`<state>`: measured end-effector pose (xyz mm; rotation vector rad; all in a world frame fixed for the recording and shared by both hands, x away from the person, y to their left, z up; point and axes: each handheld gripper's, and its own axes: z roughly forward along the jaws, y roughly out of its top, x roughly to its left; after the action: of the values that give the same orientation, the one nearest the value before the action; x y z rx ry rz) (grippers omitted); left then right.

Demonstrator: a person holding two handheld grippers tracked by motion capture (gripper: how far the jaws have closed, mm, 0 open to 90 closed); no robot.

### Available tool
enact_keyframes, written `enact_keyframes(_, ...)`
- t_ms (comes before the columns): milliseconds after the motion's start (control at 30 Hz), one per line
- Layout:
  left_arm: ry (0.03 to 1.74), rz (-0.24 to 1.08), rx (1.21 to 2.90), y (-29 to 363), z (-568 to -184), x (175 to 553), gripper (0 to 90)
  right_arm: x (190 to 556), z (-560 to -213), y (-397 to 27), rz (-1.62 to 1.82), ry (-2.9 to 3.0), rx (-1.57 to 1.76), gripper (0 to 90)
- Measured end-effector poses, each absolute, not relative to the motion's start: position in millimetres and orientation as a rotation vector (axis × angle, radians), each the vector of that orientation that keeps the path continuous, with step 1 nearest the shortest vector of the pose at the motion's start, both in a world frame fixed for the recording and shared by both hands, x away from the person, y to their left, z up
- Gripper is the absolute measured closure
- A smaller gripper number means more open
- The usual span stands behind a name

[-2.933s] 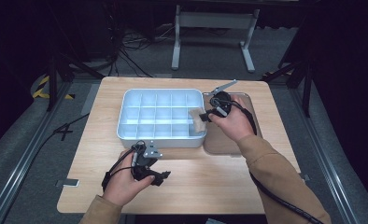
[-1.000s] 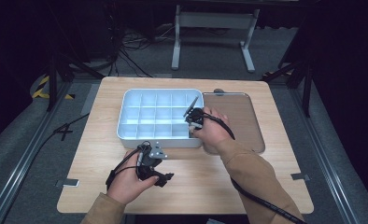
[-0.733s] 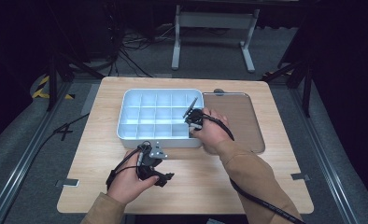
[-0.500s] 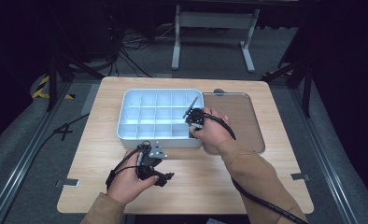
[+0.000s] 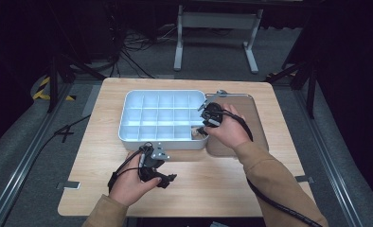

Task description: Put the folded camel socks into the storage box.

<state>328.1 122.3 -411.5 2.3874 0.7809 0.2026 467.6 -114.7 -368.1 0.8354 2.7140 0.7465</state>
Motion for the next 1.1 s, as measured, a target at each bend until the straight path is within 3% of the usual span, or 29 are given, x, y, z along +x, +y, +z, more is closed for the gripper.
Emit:
enact_keyframes(433,0.805,0.217,2.375,130.0,-411.3,326.7,23.4,440.7,-343.6,-153.7,0.979,2.656,0.765,51.6)
enact_keyframes(1100,0.825,0.225,2.359,132.8,-411.2,326.1,23.4,399.3,-337.7,-206.3,1.077,2.625,0.716,46.2)
